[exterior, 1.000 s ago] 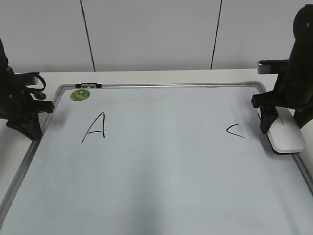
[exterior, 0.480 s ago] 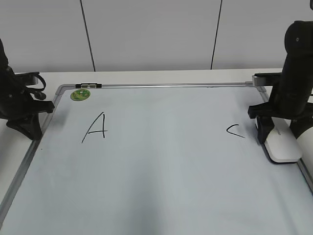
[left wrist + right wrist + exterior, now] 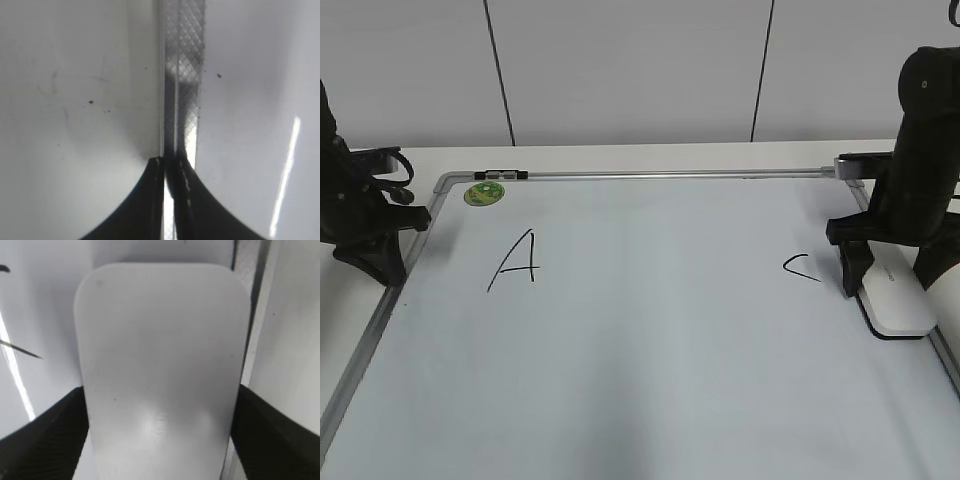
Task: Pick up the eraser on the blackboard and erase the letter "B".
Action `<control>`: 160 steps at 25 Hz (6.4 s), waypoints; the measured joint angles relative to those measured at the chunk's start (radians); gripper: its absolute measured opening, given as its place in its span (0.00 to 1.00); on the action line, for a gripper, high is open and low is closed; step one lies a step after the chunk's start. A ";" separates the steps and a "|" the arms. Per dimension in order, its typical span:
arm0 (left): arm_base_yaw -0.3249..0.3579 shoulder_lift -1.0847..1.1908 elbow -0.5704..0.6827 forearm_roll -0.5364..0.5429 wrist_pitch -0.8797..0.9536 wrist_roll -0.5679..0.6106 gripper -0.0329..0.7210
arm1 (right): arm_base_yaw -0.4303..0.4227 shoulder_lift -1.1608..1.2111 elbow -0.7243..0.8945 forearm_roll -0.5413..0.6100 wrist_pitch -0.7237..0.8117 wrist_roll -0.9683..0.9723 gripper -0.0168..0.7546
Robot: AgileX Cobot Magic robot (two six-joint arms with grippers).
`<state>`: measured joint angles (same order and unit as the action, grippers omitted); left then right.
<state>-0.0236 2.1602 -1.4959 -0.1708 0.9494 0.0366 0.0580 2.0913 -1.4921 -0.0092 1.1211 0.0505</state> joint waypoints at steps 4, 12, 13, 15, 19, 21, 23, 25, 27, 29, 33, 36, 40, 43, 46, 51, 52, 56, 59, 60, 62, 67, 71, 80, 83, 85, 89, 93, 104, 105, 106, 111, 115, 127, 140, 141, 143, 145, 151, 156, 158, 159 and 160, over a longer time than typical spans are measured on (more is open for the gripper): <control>0.000 0.000 -0.002 -0.002 0.004 0.000 0.07 | 0.000 0.000 -0.045 -0.022 0.040 0.002 0.87; 0.000 -0.052 -0.002 0.056 0.034 -0.015 0.43 | 0.000 0.000 -0.135 -0.041 0.082 0.010 0.86; 0.000 -0.064 -0.002 0.071 0.037 -0.027 0.53 | 0.000 0.000 -0.137 -0.041 0.083 0.012 0.86; 0.000 -0.089 -0.002 0.108 0.041 -0.050 0.68 | 0.000 0.000 -0.143 -0.041 0.085 0.012 0.85; 0.000 -0.139 -0.002 0.154 0.063 -0.101 0.82 | 0.000 0.000 -0.149 -0.041 0.085 0.016 0.81; 0.000 -0.159 -0.002 0.157 0.081 -0.107 0.83 | 0.000 0.000 -0.149 -0.045 0.087 0.037 0.80; 0.000 -0.179 -0.002 0.161 0.097 -0.109 0.82 | 0.000 0.000 -0.149 -0.052 0.090 0.047 0.79; 0.000 -0.196 -0.002 0.171 0.113 -0.109 0.80 | 0.000 -0.007 -0.149 -0.054 0.090 0.062 0.79; 0.000 -0.224 -0.002 0.171 0.126 -0.109 0.78 | 0.000 -0.024 -0.149 -0.054 0.092 0.077 0.79; 0.000 -0.263 -0.002 0.171 0.126 -0.109 0.76 | 0.000 -0.066 -0.149 -0.054 0.092 0.087 0.79; -0.002 -0.371 -0.002 0.171 0.126 -0.109 0.73 | 0.008 -0.166 -0.117 -0.038 0.092 0.091 0.79; -0.013 -0.447 0.003 0.192 0.135 -0.109 0.72 | 0.036 -0.260 -0.064 -0.041 0.091 0.090 0.79; -0.030 -0.555 0.091 0.196 0.148 -0.109 0.72 | 0.100 -0.381 0.052 -0.054 0.032 0.096 0.79; -0.041 -0.665 0.220 0.196 0.121 -0.109 0.72 | 0.146 -0.481 0.150 -0.060 -0.031 0.109 0.79; -0.047 -0.808 0.366 0.198 0.079 -0.109 0.72 | 0.178 -0.573 0.251 -0.060 -0.080 0.118 0.79; -0.048 -1.048 0.580 0.201 0.065 -0.109 0.71 | 0.189 -0.736 0.414 -0.062 -0.121 0.122 0.79; -0.048 -1.102 0.619 0.204 0.064 -0.109 0.71 | 0.189 -0.772 0.450 -0.062 -0.123 0.122 0.79; -0.048 -1.302 0.737 0.208 0.061 -0.109 0.71 | 0.189 -0.916 0.593 -0.062 -0.137 0.124 0.79; -0.048 -1.439 0.814 0.210 0.063 -0.109 0.71 | 0.189 -1.029 0.713 -0.062 -0.145 0.124 0.79; -0.048 -1.485 0.838 0.210 0.065 -0.109 0.71 | 0.189 -1.063 0.744 -0.064 -0.148 0.124 0.79; -0.048 -1.558 0.883 0.210 0.072 -0.109 0.71 | 0.189 -1.148 0.811 -0.064 -0.152 0.124 0.79; -0.048 -1.693 0.959 0.210 0.105 -0.110 0.70 | 0.189 -1.356 0.911 -0.064 -0.110 0.124 0.79; -0.069 -1.725 0.963 0.210 0.126 -0.110 0.70 | 0.189 -1.514 0.924 -0.096 -0.016 0.124 0.79; -0.080 -1.775 0.974 0.210 0.144 -0.110 0.70 | 0.189 -1.731 0.924 -0.159 0.040 0.124 0.79; -0.080 -1.775 0.974 0.210 0.144 -0.110 0.70 | 0.189 -1.737 0.930 -0.166 0.017 0.124 0.79; -0.082 -1.775 0.975 0.210 0.144 -0.112 0.70 | 0.189 -1.737 0.951 -0.166 -0.002 0.124 0.79; -0.101 -1.775 0.975 0.210 0.144 -0.112 0.69 | 0.189 -1.737 0.968 -0.166 -0.007 0.118 0.79; -0.106 -1.779 0.975 0.210 0.144 -0.112 0.69 | 0.189 -1.737 0.970 -0.164 -0.009 0.105 0.79; -0.106 -1.779 0.975 0.208 0.144 -0.112 0.68 | 0.189 -1.737 0.970 -0.140 -0.011 0.062 0.79; -0.106 -1.779 0.975 0.210 0.144 -0.112 0.68 | 0.189 -1.737 0.970 -0.139 -0.011 0.062 0.79; -0.106 -1.779 0.975 0.210 0.144 -0.112 0.68 | 0.189 -1.737 0.970 -0.137 -0.012 0.062 0.79; -0.106 -1.779 0.975 0.203 0.144 -0.112 0.67 | 0.189 -1.737 0.970 -0.137 -0.012 0.060 0.79; -0.106 -1.779 0.975 0.139 0.144 -0.112 0.66 | 0.189 -1.737 0.970 -0.132 -0.011 0.060 0.79; -0.106 -1.781 0.975 0.131 0.144 -0.112 0.65 | 0.189 -1.737 0.970 -0.132 -0.009 0.058 0.79; -0.106 -2.028 0.975 0.130 0.144 -0.112 0.63 | 0.099 -1.898 0.970 -0.138 -0.005 0.058 0.79; -0.106 -2.045 0.975 0.128 0.144 -0.112 0.63 | 0.086 -1.914 0.970 -0.138 -0.005 0.058 0.79; -0.106 -2.067 0.975 0.128 0.146 -0.112 0.63 | 0.045 -1.963 0.970 -0.140 -0.002 0.056 0.79; -0.096 -2.076 0.975 0.128 0.150 -0.112 0.62 | 0.018 -2.000 0.970 -0.140 -0.002 0.056 0.79; -0.065 -2.096 0.975 0.128 0.152 -0.112 0.62 | -0.007 -2.090 0.991 -0.142 0.023 0.056 0.79; -0.063 -2.140 0.975 0.128 0.152 -0.112 0.62 | -0.008 -2.108 0.992 -0.144 0.025 0.056 0.79; -0.063 -2.144 0.975 0.128 0.152 -0.112 0.62 | -0.008 -2.108 0.992 -0.145 0.025 0.056 0.79; -0.063 -2.144 0.975 0.128 0.152 -0.112 0.62 | -0.008 -2.108 0.992 -0.145 0.025 0.056 0.79; -0.063 -2.144 0.975 0.128 0.152 -0.112 0.62 | -0.008 -2.108 0.992 -0.145 0.025 0.056 0.79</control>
<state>-0.0867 0.0163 -0.5204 -0.0423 1.1014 -0.0750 0.0503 -0.0169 -0.4996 -0.1545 1.1463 0.1061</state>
